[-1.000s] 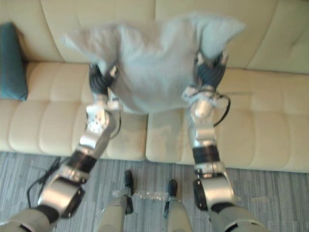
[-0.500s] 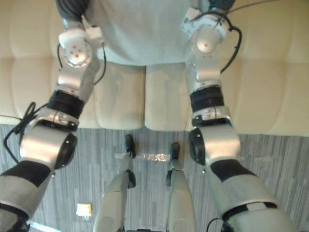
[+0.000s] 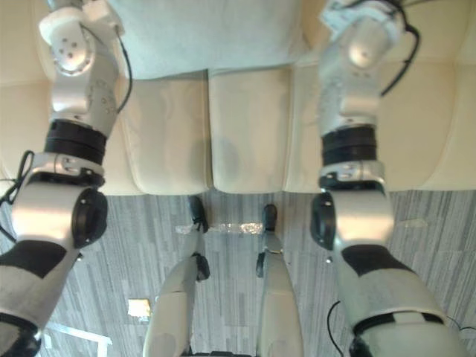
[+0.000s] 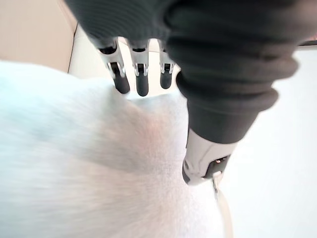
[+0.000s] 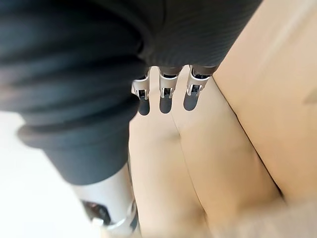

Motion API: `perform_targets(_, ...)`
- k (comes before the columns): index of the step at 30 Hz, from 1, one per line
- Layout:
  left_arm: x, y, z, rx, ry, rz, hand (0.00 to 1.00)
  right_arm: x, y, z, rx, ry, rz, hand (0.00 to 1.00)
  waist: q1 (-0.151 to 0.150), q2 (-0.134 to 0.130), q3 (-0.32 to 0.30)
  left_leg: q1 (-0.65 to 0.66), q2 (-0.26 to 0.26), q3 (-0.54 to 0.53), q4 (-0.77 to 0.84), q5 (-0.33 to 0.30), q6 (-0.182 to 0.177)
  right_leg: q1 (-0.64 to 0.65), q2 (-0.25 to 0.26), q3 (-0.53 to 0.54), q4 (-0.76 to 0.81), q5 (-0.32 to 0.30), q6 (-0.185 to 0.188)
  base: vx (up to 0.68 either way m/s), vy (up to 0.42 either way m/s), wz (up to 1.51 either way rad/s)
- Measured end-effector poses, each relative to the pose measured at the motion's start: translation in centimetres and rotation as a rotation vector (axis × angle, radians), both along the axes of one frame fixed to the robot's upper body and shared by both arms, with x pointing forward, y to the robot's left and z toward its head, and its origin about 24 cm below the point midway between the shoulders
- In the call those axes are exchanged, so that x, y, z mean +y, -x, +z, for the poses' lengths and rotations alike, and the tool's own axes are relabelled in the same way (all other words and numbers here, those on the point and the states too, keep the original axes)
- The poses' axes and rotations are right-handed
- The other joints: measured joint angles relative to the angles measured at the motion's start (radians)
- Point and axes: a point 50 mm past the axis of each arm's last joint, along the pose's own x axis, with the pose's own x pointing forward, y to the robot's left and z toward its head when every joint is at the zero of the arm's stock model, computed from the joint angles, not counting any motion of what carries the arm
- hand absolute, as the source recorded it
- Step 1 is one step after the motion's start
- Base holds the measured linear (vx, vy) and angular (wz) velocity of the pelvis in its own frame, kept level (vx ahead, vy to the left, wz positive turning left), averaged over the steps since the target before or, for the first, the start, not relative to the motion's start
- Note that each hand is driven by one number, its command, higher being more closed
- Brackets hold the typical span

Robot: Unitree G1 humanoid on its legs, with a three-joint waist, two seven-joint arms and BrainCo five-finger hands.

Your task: Pick up cushions and gather them together orderly.

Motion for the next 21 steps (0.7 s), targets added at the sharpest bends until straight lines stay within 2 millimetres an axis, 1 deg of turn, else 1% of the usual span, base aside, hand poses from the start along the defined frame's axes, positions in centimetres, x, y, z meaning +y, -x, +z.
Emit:
perform_targets(1,0.3,-0.1,-0.4,0.009,0.005,0.0,0.0,-0.5,0.1,-0.2,0.003,-0.001,-0.001,0.0,0.001,0.0,0.0,0.004,0.001,0.0,0.0,0.0,0.0,0.001,0.001,0.001,0.005,0.0,0.0,0.05,-0.053,-0.04)
perform_targets(2,1.5,-0.3,-1.8,0.043,0.03,0.011,0.0,-2.0,0.3,-0.9,0.016,0.002,-0.011,0.0,0.002,0.0,0.0,0.019,0.005,0.003,0.0,0.0,0.0,0.006,0.005,0.005,0.025,0.0,0.0,0.04,-0.042,-0.04)
perform_targets(3,2.4,-0.5,-3.1,0.072,0.043,0.02,0.0,-3.0,0.5,-1.6,0.023,0.007,-0.02,0.0,0.002,0.0,0.0,0.034,0.008,0.003,0.001,0.0,0.0,0.017,0.008,0.005,0.036,0.0,0.0,0.05,-0.052,-0.01)
perform_targets(4,3.3,-0.6,-5.1,0.117,0.052,0.033,0.0,-4.2,0.9,-2.9,0.04,0.023,-0.036,0.0,0.002,0.0,0.0,0.057,0.012,0.003,0.001,0.0,0.0,0.04,0.012,0.005,0.04,-0.001,0.0,0.05,-0.048,0.05)
perform_targets(5,3.8,-0.5,-6.6,0.137,0.055,0.041,0.0,-5.0,1.3,-4.1,0.046,0.024,-0.043,0.0,0.001,-0.001,-0.001,0.076,0.015,0.001,0.004,0.0,0.0,0.059,0.014,0.003,0.045,-0.001,0.0,0.05,-0.045,0.11)
perform_targets(6,4.3,-0.3,-8.1,0.16,0.049,0.049,0.0,-5.8,1.7,-5.5,0.061,0.023,-0.052,0.0,-0.001,-0.002,-0.002,0.094,0.018,0.0,0.007,-0.001,0.001,0.08,0.016,0.0,0.05,-0.001,0.001,0.08,-0.045,0.24)
perform_targets(7,4.8,0.1,-10.6,0.203,0.032,0.055,0.0,-7.0,2.5,-7.7,0.094,0.024,-0.078,0.0,-0.004,-0.002,-0.002,0.114,0.018,-0.004,0.023,-0.001,0.001,0.11,0.017,-0.005,0.06,-0.003,0.001,0.08,-0.034,0.24)
perform_targets(8,4.9,0.3,-11.4,0.216,0.028,0.056,0.0,-7.3,2.8,-8.4,0.103,0.025,-0.088,0.0,-0.005,-0.002,-0.002,0.121,0.018,-0.004,0.027,-0.001,0.001,0.117,0.017,-0.006,0.067,-0.003,0.001,0.09,-0.043,0.32)
perform_targets(9,5.1,0.9,-14.0,0.261,0.024,0.058,0.0,-8.2,3.8,-11.0,0.141,0.026,-0.114,0.0,-0.007,-0.005,-0.003,0.143,0.019,-0.005,0.037,-0.001,0.001,0.143,0.017,-0.009,0.081,-0.007,0.003,0.07,-0.044,0.27)
perform_targets(10,5.1,1.7,-16.6,0.306,0.029,0.053,0.0,-8.6,4.7,-13.6,0.18,0.014,-0.125,0.0,-0.007,-0.009,-0.005,0.172,0.019,-0.005,0.036,-0.001,0.001,0.17,0.016,-0.011,0.095,-0.019,0.003,0.08,-0.048,0.3)
perform_targets(11,4.9,2.0,-17.9,0.335,0.032,0.046,0.0,-8.7,5.0,-14.9,0.204,0.003,-0.127,0.0,-0.007,-0.011,-0.007,0.184,0.018,-0.006,0.036,-0.001,0.001,0.182,0.013,-0.012,0.102,-0.026,0.004,0.08,-0.061,0.29)
perform_targets(12,4.3,2.7,-20.7,0.394,0.049,0.028,0.0,-8.6,5.6,-17.7,0.269,-0.012,-0.135,0.0,-0.007,-0.017,-0.011,0.211,0.015,-0.007,0.036,-0.002,0.001,0.209,0.01,-0.016,0.114,-0.039,0.002,0.06,-0.062,0.18)
perform_targets(13,3.5,3.8,-23.6,0.459,0.055,0.002,0.0,-7.9,6.1,-20.8,0.347,-0.033,-0.119,0.0,-0.004,-0.029,-0.019,0.233,0.015,-0.006,0.036,-0.002,0.001,0.223,0.011,-0.019,0.125,-0.039,0.003,0.06,-0.061,0.12)
perform_targets(14,3.2,4.2,-24.8,0.491,0.054,-0.005,0.0,-7.6,6.3,-22.0,0.376,-0.044,-0.11,0.0,-0.003,-0.033,-0.021,0.242,0.014,-0.006,0.036,-0.002,0.001,0.234,0.011,-0.019,0.127,-0.04,0.004,0.05,-0.044,0.07)
perform_targets(15,2.0,5.3,-27.9,0.581,0.055,-0.044,0.0,-6.7,7.3,-25.4,0.472,-0.057,-0.102,0.0,-0.004,-0.037,-0.023,0.272,0.013,-0.006,0.036,-0.002,0.001,0.266,0.011,-0.022,0.128,-0.044,0.008,0.08,-0.038,0.11)
perform_targets(16,0.7,6.6,-30.7,0.662,0.055,-0.083,0.0,-5.8,8.2,-28.3,0.563,-0.071,-0.091,0.0,-0.003,-0.042,-0.026,0.305,0.013,-0.005,0.036,-0.009,0.003,0.3,0.011,-0.024,0.13,-0.048,0.013,0.07,-0.028,0.11)
perform_targets(17,0.1,7.3,-32.0,0.703,0.05,-0.105,0.0,-5.3,8.7,-29.7,0.608,-0.076,-0.083,0.0,-0.003,-0.043,-0.027,0.326,0.014,-0.004,0.037,-0.02,0.008,0.319,0.011,-0.026,0.132,-0.053,0.018,0.09,-0.014,0.03)
perform_targets(18,-0.8,8.9,-34.4,0.784,0.042,-0.136,0.0,-4.4,9.9,-32.5,0.714,-0.08,-0.07,0.0,-0.003,-0.052,-0.05,0.357,0.014,0.0,0.041,-0.047,0.007,0.35,0.011,-0.028,0.134,-0.072,0.012,0.07,0.003,-0.06)
perform_targets(19,-1.3,10.6,-36.9,0.877,0.039,-0.156,0.0,-3.3,11.2,-35.5,0.831,-0.083,-0.045,0.0,-0.003,-0.066,-0.098,0.37,0.016,0.003,0.054,-0.083,-0.008,0.365,0.01,-0.029,0.132,-0.094,0.013,0.1,0.001,-0.08)
perform_targets(20,-1.4,11.4,-38.0,0.92,0.04,-0.16,0.0,-2.8,11.9,-36.9,0.891,-0.086,-0.03,0.0,-0.002,-0.072,-0.118,0.38,0.016,0.005,0.059,-0.096,-0.011,0.379,0.009,-0.03,0.129,-0.103,0.011,0.1,-0.004,-0.08)
perform_targets(21,-1.7,12.6,-39.7,0.993,0.041,-0.168,0.0,-2.2,12.9,-39.0,0.981,-0.098,-0.01,0.0,-0.002,-0.078,-0.141,0.403,0.016,0.008,0.063,-0.112,-0.019,0.407,0.008,-0.036,0.12,-0.111,0.014,0.14,0.001,-0.02)
